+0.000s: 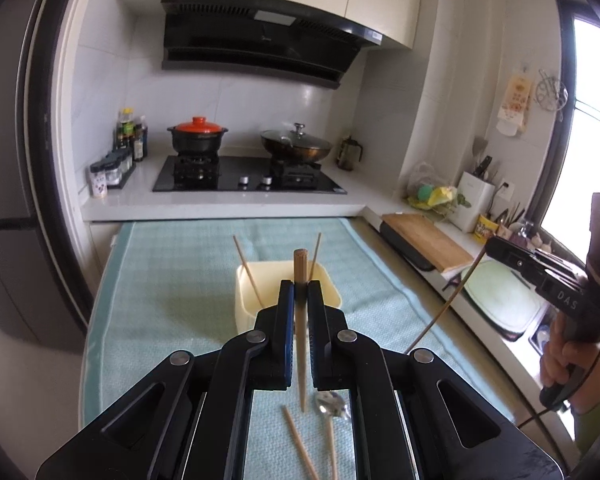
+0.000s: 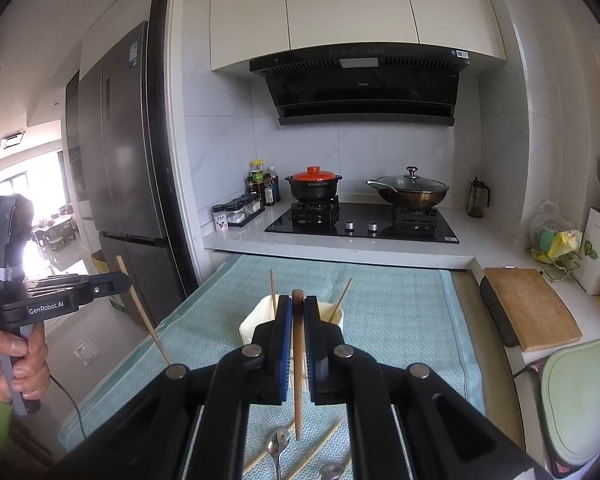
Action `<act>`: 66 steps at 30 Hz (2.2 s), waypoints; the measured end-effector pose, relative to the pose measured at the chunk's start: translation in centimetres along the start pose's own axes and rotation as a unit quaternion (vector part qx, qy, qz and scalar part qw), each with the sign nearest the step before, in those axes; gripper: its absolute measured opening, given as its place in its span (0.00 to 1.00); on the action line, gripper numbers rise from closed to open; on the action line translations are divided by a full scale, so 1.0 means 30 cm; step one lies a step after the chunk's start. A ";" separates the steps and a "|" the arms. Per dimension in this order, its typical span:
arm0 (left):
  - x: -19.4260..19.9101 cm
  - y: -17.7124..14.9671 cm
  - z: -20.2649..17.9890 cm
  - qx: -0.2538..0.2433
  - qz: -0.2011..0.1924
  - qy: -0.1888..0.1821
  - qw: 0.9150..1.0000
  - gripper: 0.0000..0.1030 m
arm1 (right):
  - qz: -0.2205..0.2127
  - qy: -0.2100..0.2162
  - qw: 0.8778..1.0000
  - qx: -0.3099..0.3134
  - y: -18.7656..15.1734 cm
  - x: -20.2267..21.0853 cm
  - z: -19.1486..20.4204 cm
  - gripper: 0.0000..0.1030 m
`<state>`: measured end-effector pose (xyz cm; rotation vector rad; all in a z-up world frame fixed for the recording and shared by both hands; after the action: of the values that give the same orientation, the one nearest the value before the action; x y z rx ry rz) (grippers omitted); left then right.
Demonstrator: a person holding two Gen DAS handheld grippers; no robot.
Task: Organize utensils
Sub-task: 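Lift the chopsticks with both tools and carry them over the cream box, then lower the chopsticks into the cream box and open both tools, then withdraw both tools from the box back over the table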
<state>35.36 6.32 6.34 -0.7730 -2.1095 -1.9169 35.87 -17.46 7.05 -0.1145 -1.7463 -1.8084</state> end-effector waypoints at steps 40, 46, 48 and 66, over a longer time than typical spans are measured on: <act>-0.768 0.068 0.227 0.030 0.085 0.067 0.994 0.41 | 0.138 0.035 0.989 -0.044 0.028 -0.962 -0.085 0.53; -0.643 0.023 0.231 0.010 0.072 0.091 0.993 0.74 | 0.083 -0.007 0.996 0.010 0.072 -0.838 -0.061 0.67; -0.582 -0.024 0.221 0.007 0.079 0.093 0.992 0.76 | 0.070 -0.018 0.997 0.023 0.059 -0.776 -0.057 0.67; -0.073 -0.599 -0.052 0.009 0.091 0.082 0.992 0.88 | 0.053 -0.084 0.994 0.047 -0.480 -0.130 -0.016 0.80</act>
<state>28.06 3.75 -10.08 -0.7490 -1.8889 -1.7973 32.30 -17.38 -7.45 -0.3233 -1.9016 -1.6781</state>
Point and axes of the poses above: each gripper's, at about its wrist camera, not at the fingertips, and x roughly against the way its jaws point, z to its left, y to its top, the point moved 6 cm from there along -x, roughly the way its jaws point, and after that the axes turned 3 degrees about -x, right-handed, at the moved point
